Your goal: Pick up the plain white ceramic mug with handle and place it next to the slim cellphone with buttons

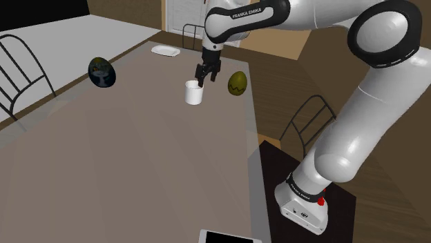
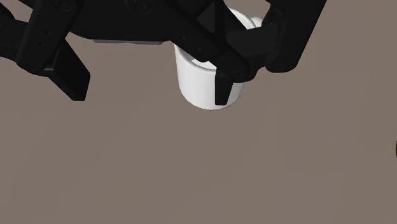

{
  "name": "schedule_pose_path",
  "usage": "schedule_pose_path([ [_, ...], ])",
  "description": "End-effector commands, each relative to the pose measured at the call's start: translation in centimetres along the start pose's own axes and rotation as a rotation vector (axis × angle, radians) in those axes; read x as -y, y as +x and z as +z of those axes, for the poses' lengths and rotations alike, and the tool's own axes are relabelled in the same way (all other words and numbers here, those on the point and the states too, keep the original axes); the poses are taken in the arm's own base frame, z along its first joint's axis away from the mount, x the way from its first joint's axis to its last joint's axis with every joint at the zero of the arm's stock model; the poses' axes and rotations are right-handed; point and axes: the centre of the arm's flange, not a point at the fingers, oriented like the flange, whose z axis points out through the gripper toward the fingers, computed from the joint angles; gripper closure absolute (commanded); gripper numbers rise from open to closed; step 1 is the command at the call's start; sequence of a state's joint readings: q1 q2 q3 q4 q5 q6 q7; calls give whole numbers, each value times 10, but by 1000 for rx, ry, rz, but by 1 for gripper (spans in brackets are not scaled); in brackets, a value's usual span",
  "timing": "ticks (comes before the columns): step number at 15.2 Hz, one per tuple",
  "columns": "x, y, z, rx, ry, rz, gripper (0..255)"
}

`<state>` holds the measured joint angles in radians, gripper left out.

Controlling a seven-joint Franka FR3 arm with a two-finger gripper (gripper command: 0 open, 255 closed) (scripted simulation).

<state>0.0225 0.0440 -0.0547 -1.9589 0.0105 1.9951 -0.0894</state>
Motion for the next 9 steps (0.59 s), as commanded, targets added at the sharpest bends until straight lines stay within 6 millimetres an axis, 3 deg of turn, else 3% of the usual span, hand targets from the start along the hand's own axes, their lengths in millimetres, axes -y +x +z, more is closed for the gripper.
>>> schedule_pose_path([
  [1, 1, 26, 16, 2, -3, 1, 0],
  [9, -3, 115, 64, 11, -16, 9, 0],
])
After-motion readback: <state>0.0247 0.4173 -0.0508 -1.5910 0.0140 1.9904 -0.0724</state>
